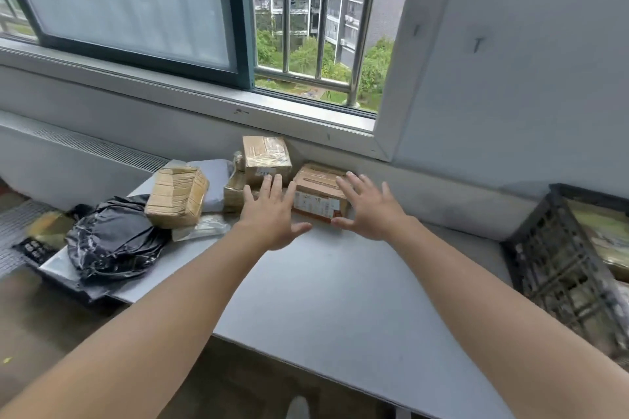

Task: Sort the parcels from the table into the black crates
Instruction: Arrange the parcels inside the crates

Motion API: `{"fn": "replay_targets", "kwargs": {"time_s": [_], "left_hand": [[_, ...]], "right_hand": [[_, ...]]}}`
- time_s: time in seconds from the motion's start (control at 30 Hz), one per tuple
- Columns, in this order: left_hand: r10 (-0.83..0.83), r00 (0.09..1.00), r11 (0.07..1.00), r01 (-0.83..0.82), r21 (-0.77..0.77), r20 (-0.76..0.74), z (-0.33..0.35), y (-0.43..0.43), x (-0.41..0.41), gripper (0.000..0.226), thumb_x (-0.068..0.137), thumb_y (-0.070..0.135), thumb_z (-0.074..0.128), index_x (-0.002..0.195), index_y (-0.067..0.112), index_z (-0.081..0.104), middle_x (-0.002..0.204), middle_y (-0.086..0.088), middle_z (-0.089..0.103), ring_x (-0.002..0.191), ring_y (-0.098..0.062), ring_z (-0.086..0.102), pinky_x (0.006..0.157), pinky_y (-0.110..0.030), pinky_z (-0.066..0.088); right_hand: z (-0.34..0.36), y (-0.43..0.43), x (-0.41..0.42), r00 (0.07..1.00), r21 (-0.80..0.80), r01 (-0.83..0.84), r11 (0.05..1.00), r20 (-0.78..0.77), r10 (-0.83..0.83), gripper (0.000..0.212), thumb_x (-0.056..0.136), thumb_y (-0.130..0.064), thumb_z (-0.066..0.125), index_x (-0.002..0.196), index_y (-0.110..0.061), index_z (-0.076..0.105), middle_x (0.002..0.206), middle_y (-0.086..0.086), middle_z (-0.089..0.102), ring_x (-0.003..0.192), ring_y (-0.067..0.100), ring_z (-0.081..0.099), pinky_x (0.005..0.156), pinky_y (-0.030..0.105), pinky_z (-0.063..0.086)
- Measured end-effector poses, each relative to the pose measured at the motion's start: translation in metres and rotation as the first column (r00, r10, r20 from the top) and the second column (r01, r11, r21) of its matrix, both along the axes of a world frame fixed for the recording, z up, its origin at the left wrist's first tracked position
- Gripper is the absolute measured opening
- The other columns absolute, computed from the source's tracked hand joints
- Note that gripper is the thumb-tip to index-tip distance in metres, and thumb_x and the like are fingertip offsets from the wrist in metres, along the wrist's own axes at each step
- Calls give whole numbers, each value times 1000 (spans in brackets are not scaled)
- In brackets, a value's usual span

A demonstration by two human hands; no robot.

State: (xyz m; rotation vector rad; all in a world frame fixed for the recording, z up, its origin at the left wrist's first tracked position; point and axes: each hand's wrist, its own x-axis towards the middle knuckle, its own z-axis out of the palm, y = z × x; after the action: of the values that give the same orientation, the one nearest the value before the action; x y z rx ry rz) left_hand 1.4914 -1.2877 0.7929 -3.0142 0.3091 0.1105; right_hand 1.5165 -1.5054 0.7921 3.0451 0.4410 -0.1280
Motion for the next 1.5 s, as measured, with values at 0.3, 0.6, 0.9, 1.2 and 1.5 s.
{"fn": "replay_targets", "kwargs": {"time_s": [0.3,0.6,0.9,1.2,1.5], "left_hand": [[164,980,986,-166,-6,-114,-36,83,115,93,93,74,26,157,18,-12,165,-14,-12,152,-29,-11,119,-60,6],[217,941,945,-269,-184,-259,-77,110,203,96,93,72,33,156,17,-14,165,-13,-10,153,-27,-8,121,-57,8],[50,929,803,-256,-538,-367,-109,125,254,100,91,60,55,157,24,-11,166,-9,-5,153,-23,-3,123,-46,12],[-84,996,604,29,-796,-27,-72,150,257,109,85,40,75,156,38,-9,167,1,-2,152,-22,12,115,-45,31],[-56,969,511,234,-827,239,-16,171,263,91,87,38,74,158,21,19,158,-1,36,138,-23,42,107,-42,43]], "right_hand": [[-45,97,137,993,122,-103,987,-43,109,92,91,-68,47,158,-28,-3,167,3,0,153,24,5,120,55,13],[-94,138,229,983,294,96,951,-178,-44,88,94,-61,51,158,-28,2,164,17,9,151,29,12,120,50,18],[-118,162,264,902,575,423,700,-341,-265,93,92,-53,60,159,-16,7,162,5,25,146,24,30,114,36,30],[-54,192,248,856,796,398,456,-144,-496,69,93,-48,61,150,-20,32,138,4,43,120,17,49,100,36,45],[6,200,230,827,834,351,425,-63,-559,62,94,-61,49,143,-25,41,136,3,50,118,17,50,94,35,44]]}}
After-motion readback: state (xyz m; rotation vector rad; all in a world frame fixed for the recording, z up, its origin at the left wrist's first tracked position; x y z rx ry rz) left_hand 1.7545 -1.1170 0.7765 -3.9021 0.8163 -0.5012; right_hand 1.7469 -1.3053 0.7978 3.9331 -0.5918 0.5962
